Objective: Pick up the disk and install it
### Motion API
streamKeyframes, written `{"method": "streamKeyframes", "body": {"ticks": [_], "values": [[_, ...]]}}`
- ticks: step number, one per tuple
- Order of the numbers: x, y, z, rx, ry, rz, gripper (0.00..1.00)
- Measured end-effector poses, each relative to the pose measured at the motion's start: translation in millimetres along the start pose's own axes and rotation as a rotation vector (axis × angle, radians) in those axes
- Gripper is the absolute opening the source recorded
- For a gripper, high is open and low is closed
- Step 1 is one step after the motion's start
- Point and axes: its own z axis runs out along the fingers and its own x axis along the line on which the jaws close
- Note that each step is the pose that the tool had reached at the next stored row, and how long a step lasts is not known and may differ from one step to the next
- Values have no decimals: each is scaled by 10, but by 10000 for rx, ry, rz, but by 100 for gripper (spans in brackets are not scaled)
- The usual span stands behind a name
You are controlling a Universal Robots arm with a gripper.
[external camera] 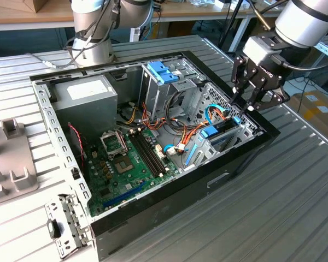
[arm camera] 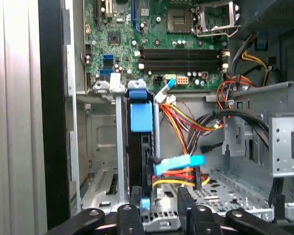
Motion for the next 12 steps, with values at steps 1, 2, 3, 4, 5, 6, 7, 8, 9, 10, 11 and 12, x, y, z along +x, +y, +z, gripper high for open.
{"method": "streamKeyframes", "body": {"ticks": [1, 2, 3, 4, 5, 6, 7, 8, 9, 10, 11, 12], "values": [[16, 144, 21, -3, -23, -6, 42], [23, 145, 27, -4, -22, -16, 41], [23, 146, 27, -5, -22, -22, 16], [23, 145, 27, -4, -22, -24, 16], [23, 145, 26, -5, -21, -24, 16], [23, 145, 27, -4, -22, -26, 16], [23, 146, 26, -5, -22, -27, 16], [23, 146, 26, -5, -22, -27, 16], [23, 146, 27, -5, -22, -28, 16], [27, 146, 26, -5, -21, -28, 16], [33, 146, 28, -5, -22, -28, 16], [42, 146, 31, -5, -22, -28, 16]]}}
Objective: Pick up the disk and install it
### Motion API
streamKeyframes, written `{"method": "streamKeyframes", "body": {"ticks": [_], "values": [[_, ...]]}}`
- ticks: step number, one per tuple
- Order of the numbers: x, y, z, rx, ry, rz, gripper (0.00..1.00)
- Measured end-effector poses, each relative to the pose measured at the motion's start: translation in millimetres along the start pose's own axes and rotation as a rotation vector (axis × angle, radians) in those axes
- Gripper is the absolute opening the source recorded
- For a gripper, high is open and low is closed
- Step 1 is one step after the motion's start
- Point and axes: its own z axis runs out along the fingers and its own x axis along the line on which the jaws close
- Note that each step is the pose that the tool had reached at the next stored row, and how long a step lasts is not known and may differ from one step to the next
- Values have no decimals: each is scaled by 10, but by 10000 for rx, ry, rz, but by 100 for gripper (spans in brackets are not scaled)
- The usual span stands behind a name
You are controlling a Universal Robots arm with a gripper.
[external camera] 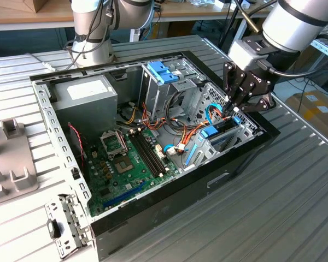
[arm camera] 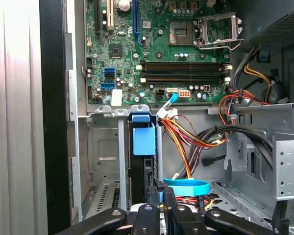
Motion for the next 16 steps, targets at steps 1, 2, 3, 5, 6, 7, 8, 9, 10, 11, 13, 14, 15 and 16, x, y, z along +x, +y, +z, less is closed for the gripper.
{"method": "streamKeyframes", "body": {"ticks": [1, 2, 3, 5, 6, 7, 8, 9, 10, 11, 13, 14, 15, 16], "values": [[9, 0, 5, 0, 1, 0, 16], [17, 0, 14, 0, 0, 0, 16], [23, 1, 24, 0, -1, 0, 16], [27, 1, 40, 0, 0, -5, 16], [28, 0, 48, -2, 1, -17, 16], [29, 0, 54, -2, 0, -28, 16], [29, 0, 60, -3, 0, -39, 16], [30, -1, 65, -4, 0, -47, 16], [30, -3, 70, -5, 0, -57, 16], [31, -4, 75, -5, -1, -63, 16], [31, -7, 87, -7, 1, -82, 16], [32, -9, 94, -8, -1, -90, 16], [33, -10, 102, -8, 0, -102, 16], [33, -11, 108, -9, 0, -110, 16]]}}
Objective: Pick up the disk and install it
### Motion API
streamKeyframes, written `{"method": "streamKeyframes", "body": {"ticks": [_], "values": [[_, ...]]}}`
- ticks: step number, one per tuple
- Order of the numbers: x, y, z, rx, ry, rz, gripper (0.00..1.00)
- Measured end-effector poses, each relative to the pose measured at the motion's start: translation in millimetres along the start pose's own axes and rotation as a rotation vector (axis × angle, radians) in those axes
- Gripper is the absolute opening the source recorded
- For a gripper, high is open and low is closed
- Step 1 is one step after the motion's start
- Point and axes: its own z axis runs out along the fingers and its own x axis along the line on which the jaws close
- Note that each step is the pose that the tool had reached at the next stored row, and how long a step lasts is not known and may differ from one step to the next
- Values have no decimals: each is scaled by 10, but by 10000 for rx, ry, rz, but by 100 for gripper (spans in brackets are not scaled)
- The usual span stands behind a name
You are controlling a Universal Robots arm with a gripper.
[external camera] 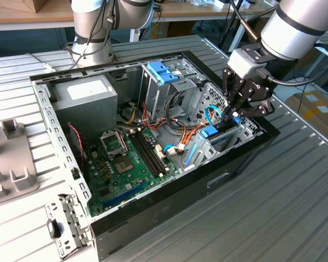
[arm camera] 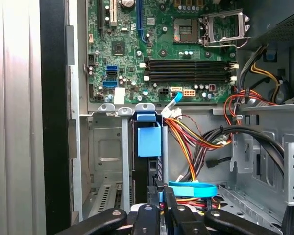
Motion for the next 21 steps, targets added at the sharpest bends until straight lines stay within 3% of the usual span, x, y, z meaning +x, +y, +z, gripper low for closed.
{"method": "streamKeyframes", "body": {"ticks": [13, 21], "values": [[12, -4, 100, -8, 3, -91, 16], [19, -5, 116, -9, -13, -105, 16]]}}
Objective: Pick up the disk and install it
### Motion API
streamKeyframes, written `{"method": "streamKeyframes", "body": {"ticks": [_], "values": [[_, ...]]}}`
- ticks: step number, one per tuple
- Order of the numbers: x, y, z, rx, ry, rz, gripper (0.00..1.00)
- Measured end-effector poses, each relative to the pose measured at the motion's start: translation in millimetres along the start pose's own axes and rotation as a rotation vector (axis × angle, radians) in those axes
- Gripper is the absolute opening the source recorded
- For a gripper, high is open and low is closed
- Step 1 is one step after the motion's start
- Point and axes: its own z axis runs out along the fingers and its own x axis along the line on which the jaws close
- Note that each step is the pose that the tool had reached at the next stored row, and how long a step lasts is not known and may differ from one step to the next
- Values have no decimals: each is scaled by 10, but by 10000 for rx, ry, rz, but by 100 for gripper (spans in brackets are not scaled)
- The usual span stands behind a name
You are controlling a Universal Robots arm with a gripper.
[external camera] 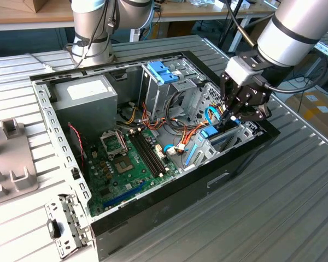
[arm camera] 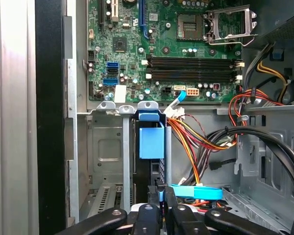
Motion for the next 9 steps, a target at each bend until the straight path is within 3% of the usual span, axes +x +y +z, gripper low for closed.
{"method": "streamKeyframes", "body": {"ticks": [2, 3, 6, 9], "values": [[1, 0, 1, 0, -8, -2, 18], [1, 0, 1, 0, -9, -3, 24], [2, 0, -3, 0, -11, -4, 24], [-4, 0, -74, 0, -16, -4, 24]]}}
